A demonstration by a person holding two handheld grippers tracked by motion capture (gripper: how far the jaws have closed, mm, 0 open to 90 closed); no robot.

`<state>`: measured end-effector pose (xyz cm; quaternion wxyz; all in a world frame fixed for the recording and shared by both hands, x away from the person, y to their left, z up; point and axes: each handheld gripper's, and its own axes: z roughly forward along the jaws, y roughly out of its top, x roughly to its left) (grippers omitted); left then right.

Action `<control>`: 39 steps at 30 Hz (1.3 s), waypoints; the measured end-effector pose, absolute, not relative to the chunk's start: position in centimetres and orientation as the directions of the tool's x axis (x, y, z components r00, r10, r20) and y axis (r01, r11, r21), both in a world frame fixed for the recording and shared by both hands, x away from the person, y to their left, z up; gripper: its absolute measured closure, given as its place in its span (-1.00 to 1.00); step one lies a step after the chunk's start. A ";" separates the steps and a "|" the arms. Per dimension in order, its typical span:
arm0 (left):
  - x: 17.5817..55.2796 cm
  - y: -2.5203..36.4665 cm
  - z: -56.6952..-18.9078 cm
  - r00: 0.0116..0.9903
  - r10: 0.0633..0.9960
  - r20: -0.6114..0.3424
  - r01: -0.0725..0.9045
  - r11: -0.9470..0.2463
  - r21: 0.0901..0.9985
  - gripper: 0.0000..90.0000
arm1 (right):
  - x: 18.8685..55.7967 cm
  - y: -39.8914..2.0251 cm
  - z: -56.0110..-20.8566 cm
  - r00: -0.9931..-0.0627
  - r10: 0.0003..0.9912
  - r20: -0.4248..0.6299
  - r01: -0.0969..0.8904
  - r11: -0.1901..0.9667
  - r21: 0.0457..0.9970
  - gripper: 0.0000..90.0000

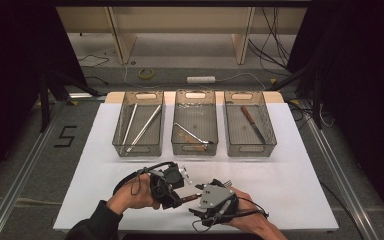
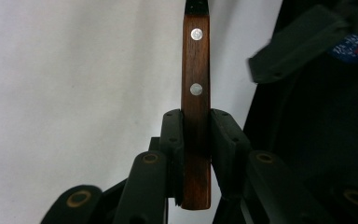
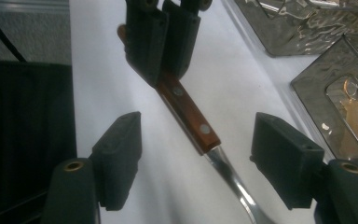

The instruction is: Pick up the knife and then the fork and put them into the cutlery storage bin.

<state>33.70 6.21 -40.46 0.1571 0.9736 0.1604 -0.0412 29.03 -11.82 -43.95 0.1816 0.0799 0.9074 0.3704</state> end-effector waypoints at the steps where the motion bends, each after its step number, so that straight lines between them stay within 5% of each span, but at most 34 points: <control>1: 33.6 6.2 -40.4 0.945 0.301 -0.129 0.327 -0.899 0.293 0.67 | 29.1 -11.7 -44.1 -0.920 0.272 -0.283 -0.001 0.720 0.694 -0.22; 27: 33.4 5.7 -40.6 0.944 0.275 -0.180 0.320 -0.896 0.308 0.66 | 28.2 -10.0 -45.4 -0.899 0.127 -0.420 -0.144 0.818 0.557 0.45; 31: 33.4 5.9 -40.3 0.940 0.281 -0.192 0.330 -0.888 0.319 0.66 | 27.7 -9.7 -45.7 -0.890 0.089 -0.447 -0.191 0.818 0.543 0.70; 39: 33.5 6.0 -40.1 0.940 0.278 -0.199 0.333 -0.879 0.341 0.66 | 27.5 -9.9 -45.2 -0.858 0.018 -0.514 -0.273 0.830 0.486 0.74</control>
